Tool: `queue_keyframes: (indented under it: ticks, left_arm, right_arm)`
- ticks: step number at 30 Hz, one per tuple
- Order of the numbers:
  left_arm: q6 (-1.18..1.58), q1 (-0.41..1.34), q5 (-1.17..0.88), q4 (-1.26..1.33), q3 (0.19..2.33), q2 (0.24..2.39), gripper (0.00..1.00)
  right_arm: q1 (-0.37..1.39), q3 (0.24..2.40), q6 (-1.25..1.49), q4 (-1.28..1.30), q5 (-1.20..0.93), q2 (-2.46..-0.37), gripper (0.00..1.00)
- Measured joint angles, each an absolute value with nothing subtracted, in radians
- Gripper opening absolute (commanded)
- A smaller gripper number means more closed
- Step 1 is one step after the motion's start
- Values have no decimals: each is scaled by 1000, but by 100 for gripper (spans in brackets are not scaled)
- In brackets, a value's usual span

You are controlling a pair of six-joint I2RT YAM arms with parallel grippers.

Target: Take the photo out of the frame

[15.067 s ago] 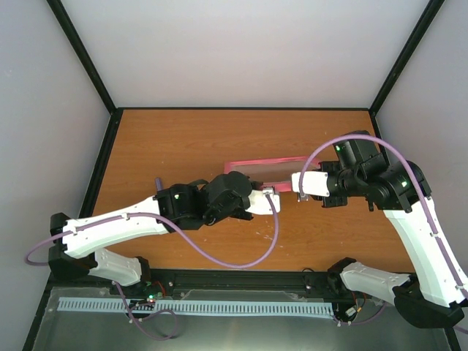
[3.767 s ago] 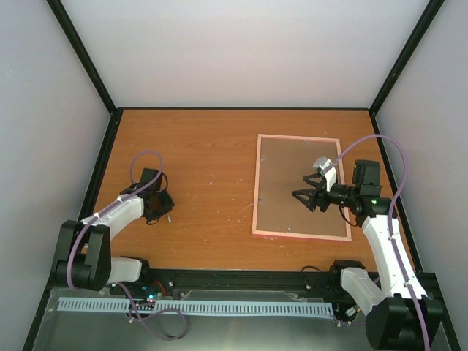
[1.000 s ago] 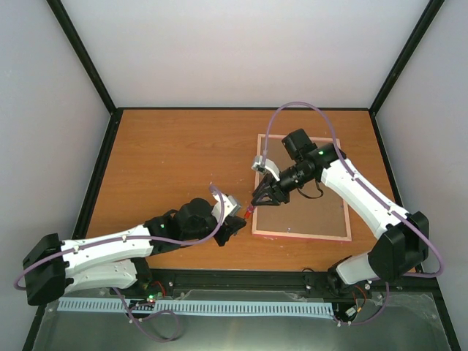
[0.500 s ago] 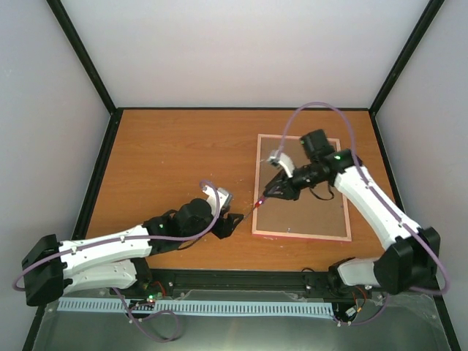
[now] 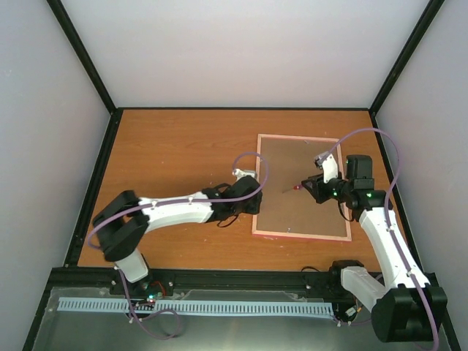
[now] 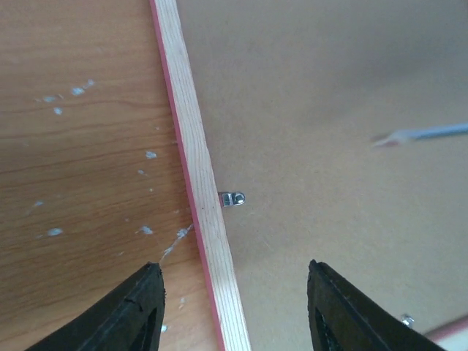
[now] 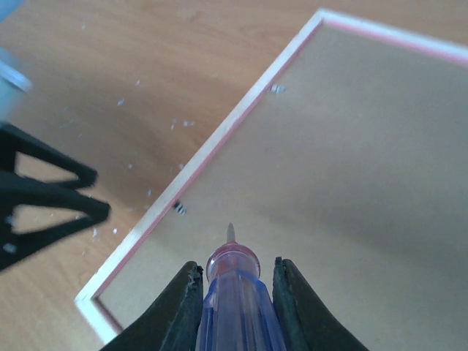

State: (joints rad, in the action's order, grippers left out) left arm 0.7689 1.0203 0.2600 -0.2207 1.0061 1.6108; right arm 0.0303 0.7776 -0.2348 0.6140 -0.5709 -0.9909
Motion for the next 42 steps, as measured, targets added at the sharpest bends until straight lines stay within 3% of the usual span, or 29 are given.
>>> queue_keyframes:
  ticks: [4,10,22,32,42]
  left_arm:
    - [777,1007,223,-266,1096,1762,45]
    - [788,999,198,-348,1192,1892,43]
    - [818,996,165,-361,1184,1917,22]
    - [921,958,180,-275,900,1708,13]
    - [1062,957,207,-374,610,1382,10]
  right_arm:
    - [27,776,-216,554,-559,-965,3]
    - [27,776,-212,530,-562,-971,3]
    - [27,776,-213,523,-585,-994,3]
    - [27,776,-224,524,-625,-994,3]
    - [27,776,-253,532,-698,-994,3]
